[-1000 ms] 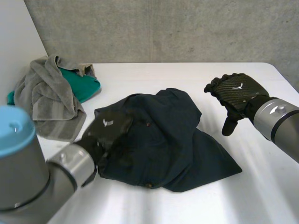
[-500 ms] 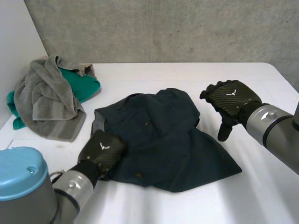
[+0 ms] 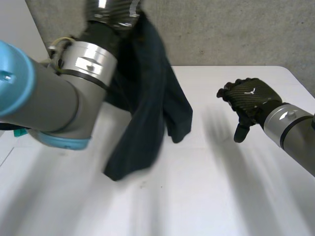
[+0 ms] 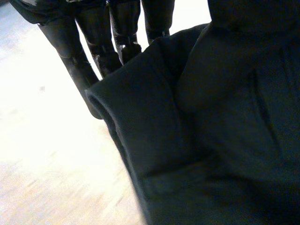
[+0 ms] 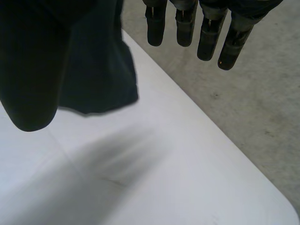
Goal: Fold the laundry.
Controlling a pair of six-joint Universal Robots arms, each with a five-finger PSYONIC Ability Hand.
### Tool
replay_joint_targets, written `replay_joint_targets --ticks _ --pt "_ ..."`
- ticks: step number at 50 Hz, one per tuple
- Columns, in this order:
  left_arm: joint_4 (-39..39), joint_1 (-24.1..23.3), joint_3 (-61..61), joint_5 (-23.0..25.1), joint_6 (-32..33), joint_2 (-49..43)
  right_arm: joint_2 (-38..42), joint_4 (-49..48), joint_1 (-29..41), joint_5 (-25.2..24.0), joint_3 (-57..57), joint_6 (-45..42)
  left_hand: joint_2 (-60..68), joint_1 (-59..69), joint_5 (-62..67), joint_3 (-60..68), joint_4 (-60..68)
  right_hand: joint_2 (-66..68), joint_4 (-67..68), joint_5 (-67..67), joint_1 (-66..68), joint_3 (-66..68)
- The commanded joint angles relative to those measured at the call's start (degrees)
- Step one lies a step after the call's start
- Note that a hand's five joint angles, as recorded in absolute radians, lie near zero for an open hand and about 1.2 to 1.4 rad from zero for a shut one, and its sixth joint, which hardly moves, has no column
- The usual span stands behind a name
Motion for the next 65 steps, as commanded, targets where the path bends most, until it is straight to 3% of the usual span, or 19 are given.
replay_joint_targets --ticks 1,3,5,6,7,8,9,10,17,22,31,38,48,55,57,60,61,62,65 --pt "-0.79 -9.66 -1.28 13.73 -9.22 -8.36 -1.83 -0.84 -0.41 2.78 -1.99 0.46 11.65 14.7 14.38 12.02 11.45 -2.5 -3.21 -3.28 -1.36 -2.2" --pt "-0.62 -12.03 -3.21 19.42 -11.94 -10.2 -1.92 -1.54 -1.2 3.13 -2.44 0.46 11.65 14.7 14.38 12.02 11.45 -2.5 -3.21 -3.28 -1.36 -2.2" --pt "-0.7 -12.83 -3.74 22.08 -13.01 -11.61 -2.1 -2.42 -3.12 4.1 -2.88 0.37 9.68 12.72 12.4 10.04 9.47 -2.5 -3.21 -3.28 -1.36 -2.2" --pt "-0.97 -12.92 -3.92 23.31 -13.45 -12.31 -2.19 -2.68 -3.83 4.45 -2.96 0.37 0.17 3.21 2.89 0.53 -0.04 -2.5 -3.21 -3.28 -1.36 -2.2" --pt "-1.23 -13.01 -4.18 24.45 -13.63 -13.8 -2.28 -2.95 -4.45 4.72 -3.14 0.2 -26.24 -23.2 -23.51 -25.87 -26.45 -2.5 -3.21 -3.28 -1.36 -2.2" --pt "-1.41 -13.18 -4.45 24.47 -13.8 -14.25 -2.45 -3.12 -4.97 4.98 -3.31 0.11 -41.33 -38.28 -38.6 -40.96 -41.53 -2.5 -3.21 -3.28 -1.36 -2.2" --pt "-1.67 -13.18 -4.71 24.29 -13.89 -14.43 -2.63 -3.21 -5.85 5.33 -3.66 0.02 -53.8 -50.76 -51.07 -53.43 -54.01 -2.5 -3.21 -3.28 -1.36 -2.2" --pt "-1.85 -13.36 -4.8 24.03 -13.98 -14.6 -2.71 -3.21 -6.21 5.33 -3.93 0.02 -58.35 -55.3 -55.62 -57.98 -58.55 -2.5 -3.21 -3.28 -1.36 -2.2" --pt "-6.59 -10.73 -6.64 19.38 -16.35 -8.65 -2.72 -3.13 -7.88 4.55 -4.63 -0.42 -57.8 -54.75 -55.07 -57.43 -58.0 -2.5 -3.21 -3.28 -1.36 -2.2" --pt "-11.59 -5.81 -12.16 12.36 -18.63 0.83 -2.89 -2.25 -7.44 3.75 -4.72 -1.3 -56.12 -53.07 -53.39 -55.75 -56.32 -2.5 -3.21 -3.28 -1.36 -2.2" --pt "-17.31 -2.46 -23.78 -0.75 -18.55 9.03 -2.1 4.87 -5.95 -2.84 -2.88 -8.86 -54.6 -51.56 -51.88 -54.24 -54.81 -0.41 -1.12 -1.2 0.72 -0.12" --pt "-22.22 -1.23 -28.52 -8.83 -18.72 7.81 7.82 5.66 -1.03 -3.37 -5.6 -7.02 -50.07 -47.03 -47.34 -49.7 -50.28 4.31 3.6 3.53 5.45 4.61" --pt "-26.37 -1.06 -29.5 -9.02 -19.08 1.39 20.21 4.18 0.03 -3.63 -8.5 -2.18 -43.67 -40.63 -40.95 -43.31 -43.88 16.25 15.54 15.47 17.39 16.55" --pt "-27.6 -1.23 -28.8 -8.85 -18.73 -1.86 24.35 1.27 0.12 -2.67 -8.5 -2.27 -28.56 -25.51 -25.83 -28.19 -28.76 21.12 20.41 20.34 22.26 21.42" --pt "-27.95 -1.14 -28.18 -8.67 -18.64 -3.78 25.14 1.09 0.12 -2.66 -8.59 -2.27 -14.5 -11.45 -11.77 -14.13 -14.7 32.86 32.16 32.08 34.0 33.16" --pt "-28.13 -1.14 -26.69 -8.14 -18.38 -5.9 25.32 0.92 0.21 -2.75 -9.03 -2.18 -3.67 -0.62 -0.94 -3.3 -3.87 53.88 53.17 53.09 55.01 54.17" --pt "-28.47 -1.14 -25.38 -7.97 -18.11 -7.21 25.41 0.74 0.21 -2.75 -9.38 -2.18 8.86 11.9 11.58 9.22 8.65 61.93 61.22 61.15 63.07 62.23" --pt "-28.57 -1.06 -24.5 -7.97 -17.94 -7.75 25.5 0.48 0.21 -2.75 -9.9 -2.18 11.63 14.67 14.35 11.99 11.42 67.45 66.74 66.66 68.58 67.74" --pt "-28.39 -1.14 -19.07 -8.14 -16.45 -10.11 25.67 -1.54 0.21 -2.66 -12.01 -2.09 11.65 14.7 14.38 12.02 11.45 67.5 66.79 66.72 68.64 67.8"
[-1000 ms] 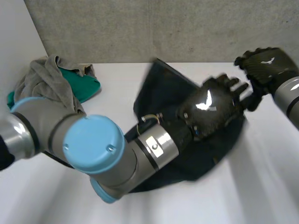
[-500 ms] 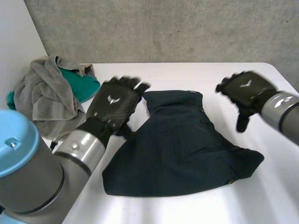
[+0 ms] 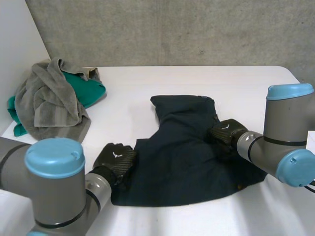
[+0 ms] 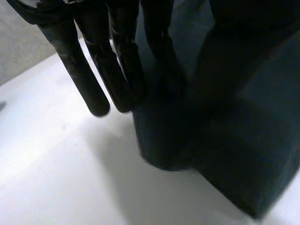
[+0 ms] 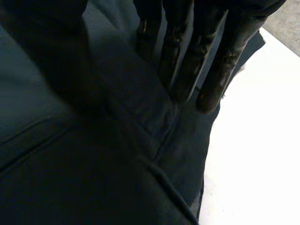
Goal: Fold the laundry.
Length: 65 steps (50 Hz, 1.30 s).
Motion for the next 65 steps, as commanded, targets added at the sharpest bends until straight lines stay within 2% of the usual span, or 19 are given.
replay_joint_targets --ticks 1,5,6,8,9,12,15,19,23,24,25,26,28,29,32,37,44,54,65 --pt "-0.25 0.01 10.07 0.14 2.74 -5.99 0.37 -3.33 0.06 0.08 -3.56 0.06 19.12 17.37 19.64 19.52 19.23 19.73 19.74 22.48 35.3 19.82" --pt "1.15 0.53 22.36 -0.13 7.39 -9.07 0.02 -10.61 -0.02 0.34 -7.42 0.06 19.12 17.37 19.64 19.52 19.23 19.73 19.74 22.48 35.3 19.82" --pt "2.99 2.02 29.7 -0.21 9.92 -10.64 -0.07 -15.59 -0.02 0.69 -9.26 -0.03 19.12 17.37 19.64 19.52 19.23 19.73 19.74 22.48 35.3 19.82" --pt "4.75 3.43 33.45 -0.3 11.35 -11.01 -0.68 -24.11 -0.11 1.39 -11.72 -0.12 19.12 17.37 19.64 19.52 19.23 19.73 19.74 22.48 35.3 19.82" --pt "8.33 5.18 38.69 -0.22 13.36 -10.92 -0.86 -27.21 -0.11 1.65 -12.52 -0.2 19.12 17.37 19.64 19.52 19.23 19.73 19.74 22.48 35.3 19.82" --pt "13.53 5.63 43.12 -0.22 14.78 -10.75 -2.44 -38.73 -0.02 2.18 -14.02 -0.2 19.12 17.37 19.64 19.52 19.23 19.73 19.74 22.48 35.3 19.82" --pt "23.28 5.63 46.21 -0.48 15.05 -10.4 -3.76 -46.46 -0.02 2.36 -14.99 0.06 19.12 17.37 19.64 19.52 19.23 19.73 19.74 22.48 35.3 19.82" --pt "31.65 5.55 46.04 -0.66 14.96 -7.06 -5.16 -48.08 0.24 2.53 -15.78 -0.03 19.12 17.37 19.64 19.52 19.23 19.73 19.74 22.48 35.3 19.82" --pt "30.08 4.23 40.51 -0.3 14.52 -4.25 -5.96 -42.47 0.33 2.45 -14.2 -0.12 19.12 17.37 19.64 19.52 19.23 19.73 19.74 22.48 35.3 19.82" --pt "29.64 3.79 38.76 -0.22 14.17 -3.89 -6.13 -41.32 0.33 2.45 -13.59 -0.03 14.14 12.39 14.67 14.55 14.26 19.73 19.74 22.48 35.3 19.82" --pt "28.5 2.92 35.26 -0.3 12.86 -3.63 -6.31 -40.35 0.42 2.36 -12.97 -0.03 -10.55 -12.3 -10.03 -10.15 -10.44 19.73 19.74 22.48 35.3 19.82" --pt "27.88 2.39 33.57 -0.39 11.89 -3.54 -6.66 -39.56 0.42 2.36 -12.18 -0.03 -24.29 -26.04 -23.77 -23.88 -24.17 19.73 19.74 22.48 35.3 19.82" --pt "26.57 1.59 30.14 -0.57 9.61 -3.28 -8.06 -37.53 0.42 2.1 -9.99 -0.38 -45.36 -47.11 -44.84 -44.95 -45.24 19.73 19.74 22.48 35.3 19.82" --pt "24.47 0.89 26.82 -0.65 6.81 -3.01 -8.59 -36.83 0.42 2.1 -9.37 -0.55 -48.29 -50.03 -47.76 -47.88 -48.17 19.73 19.74 22.48 35.3 19.82" --pt "20.25 -0.16 22.49 -0.74 1.53 -2.66 -10.18 -33.84 0.42 2.36 -7.35 -0.99 -46.63 -48.38 -46.11 -46.23 -46.51 19.73 19.74 22.48 35.3 19.82" --pt "7.96 -4.02 18.18 -0.39 -14.0 -2.57 -11.32 -27.69 0.77 2.45 -6.73 -1.7 -42.27 -44.02 -41.75 -41.87 -42.16 19.73 19.74 22.48 35.3 19.82" --pt "-3.13 -4.91 18.35 0.22 -28.87 -3.71 -12.82 -22.15 3.58 4.29 -6.46 -2.49 -42.09 -43.84 -41.57 -41.68 -41.97 19.73 19.74 22.48 35.3 19.82" --pt "-4.47 -6.5 19.84 2.6 -39.26 -4.94 -12.55 -17.14 8.14 11.49 -5.5 -4.07 -39.06 -40.81 -38.54 -38.66 -38.95 19.73 19.74 22.48 35.3 19.82" --pt "-5.61 -8.16 25.64 2.6 -48.67 -13.02 -13.95 -17.14 10.52 12.47 -2.86 -3.37 -34.19 -35.94 -33.66 -33.78 -34.07 19.73 19.74 22.48 35.3 19.82"
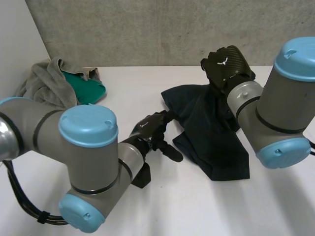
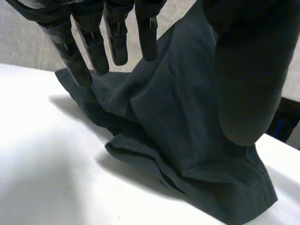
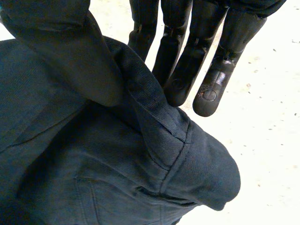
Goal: Fold the laundry.
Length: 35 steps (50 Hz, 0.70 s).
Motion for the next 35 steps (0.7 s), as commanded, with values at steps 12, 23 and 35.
replay_joint_targets --ticks 12,23,35 --pt "-0.56 -2.79 7.11 0.28 -9.84 -10.41 -7.92 -0.11 4.35 0.27 3.92 0.82 10.54 10.91 10.36 10.61 10.45 13.16 12.0 13.25 23.05 11.49" --pt "-0.38 -3.15 10.27 0.28 -12.22 -13.14 -11.69 -0.11 7.6 0.89 5.59 0.82 11.55 11.92 11.37 11.62 11.45 13.16 12.0 13.25 23.05 11.49" --pt "1.99 -5.43 11.07 0.37 -17.66 -14.72 -12.93 -0.11 8.83 2.03 6.12 0.91 15.41 15.79 15.24 15.48 15.32 13.16 12.0 13.25 23.05 11.49"
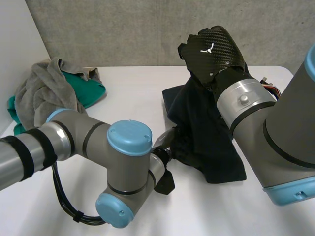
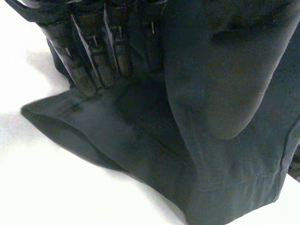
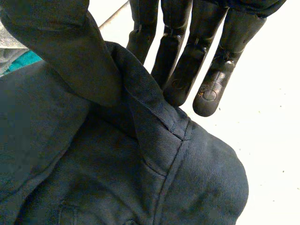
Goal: Fold the laundry.
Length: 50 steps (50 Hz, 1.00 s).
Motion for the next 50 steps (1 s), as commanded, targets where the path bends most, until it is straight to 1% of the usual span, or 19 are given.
replay_joint_targets --ticks 1,5,8,9,10,13,14,17,20,21,24,25,28,29,37,41,45,49,50 --pt "1.85 -1.48 0.17 0.09 -4.03 -0.37 -0.37 0.0 0.2 0.67 0.31 0.35 6.8 6.75 6.33 6.7 6.41 13.16 12.0 13.25 23.04 11.49" --pt "3.6 -2.35 0.25 0.18 -5.18 -0.28 -0.46 0.0 0.29 0.67 0.31 1.58 8.81 8.76 8.34 8.71 8.42 13.16 12.0 13.25 23.04 11.49" --pt "4.92 -2.71 0.25 0.53 -5.62 -0.28 -0.63 0.0 0.37 0.67 0.31 2.02 20.21 20.16 19.75 20.11 19.82 13.16 12.0 13.25 23.04 11.49" --pt "5.1 -2.79 0.17 0.7 -5.62 -0.28 -0.63 0.0 0.37 0.76 0.31 2.11 26.09 26.04 25.62 25.98 25.69 13.16 12.0 13.25 23.04 11.49" --pt "5.19 -2.79 0.17 1.05 -5.62 -0.19 -0.63 0.0 0.46 0.76 0.31 2.11 36.31 36.25 35.84 36.2 35.91 13.16 12.0 13.25 23.04 11.49" --pt "5.19 -2.71 -0.01 1.41 -5.0 -0.02 -0.63 -0.18 0.11 0.67 0.31 2.02 48.48 48.43 48.01 48.37 48.08 13.16 12.0 13.25 23.04 11.49" --pt "4.84 -2.45 -0.01 1.23 -4.22 0.24 -0.63 -0.18 -0.24 0.67 0.31 1.93 51.33 51.28 50.86 51.22 50.93 13.16 12.0 13.25 23.04 11.49" --pt "4.31 -2.27 -0.27 1.32 -2.81 1.3 -0.46 0.17 -0.59 0.49 0.31 1.4 51.36 51.31 50.89 51.25 50.96 13.16 12.0 13.25 23.04 11.49" --pt "2.82 -0.69 -0.88 1.5 2.54 3.93 -0.28 1.22 -1.55 0.4 0.49 0.71 51.36 51.31 50.89 51.25 50.96 13.16 12.0 13.25 23.04 11.49" --pt "1.08 1.58 -1.84 1.5 6.91 6.03 -0.37 1.66 -2.26 0.4 0.57 0.26 51.36 51.31 50.89 51.25 50.96 13.16 12.0 13.25 23.04 11.49" --pt "-1.13 6.33 -3.52 1.5 15.1 9.55 -0.28 4.3 -6.47 0.23 1.28 -2.37 51.36 51.31 50.89 51.25 50.96 13.16 12.0 13.25 23.04 11.49" --pt "-2.27 9.48 -4.22 1.5 20.87 11.56 -0.28 5.09 -7.53 0.14 1.45 -3.07 51.36 51.31 50.89 51.25 50.96 13.16 12.0 13.25 23.04 11.49" --pt "-3.51 12.75 -4.4 1.58 29.51 13.42 -0.28 8.78 -10.43 -0.21 2.16 -5.53 51.36 51.31 50.89 51.25 50.96 13.16 12.0 13.25 23.04 11.49" --pt "-3.95 13.81 -4.4 1.84 34.85 14.56 -0.28 9.66 -10.79 -0.21 2.24 -5.98 51.36 51.31 50.89 51.25 50.96 13.16 12.0 13.25 23.04 11.49" --pt "-8.87 15.75 -3.79 2.99 54.38 15.01 2.35 19.85 -11.93 -1.53 2.77 -8.53 51.36 51.31 50.89 51.25 50.96 13.16 12.0 13.25 23.04 11.49" --pt "-9.14 15.49 -3.61 2.9 61.87 13.17 6.47 21.79 -12.19 -2.58 1.9 -9.84 51.36 51.31 50.89 51.25 50.96 13.16 12.0 13.25 23.04 11.49" --pt "-5.55 15.4 0.24 2.73 65.13 8.52 11.83 19.52 -12.28 -3.99 -0.82 -11.25 51.36 51.31 50.89 51.25 50.96 13.16 12.0 13.25 23.04 11.49" --pt "0.87 15.22 7.18 2.64 65.57 3.94 17.02 12.67 -12.28 -4.25 -6.53 -11.25 51.36 51.31 50.89 51.25 50.96 13.16 12.0 13.25 23.04 11.49" --pt "2.45 15.31 8.76 2.55 65.57 3.41 18.34 8.3 -12.28 -4.25 -8.63 -10.91 51.36 51.31 50.89 51.25 50.96 13.16 12.0 13.25 23.04 11.49"
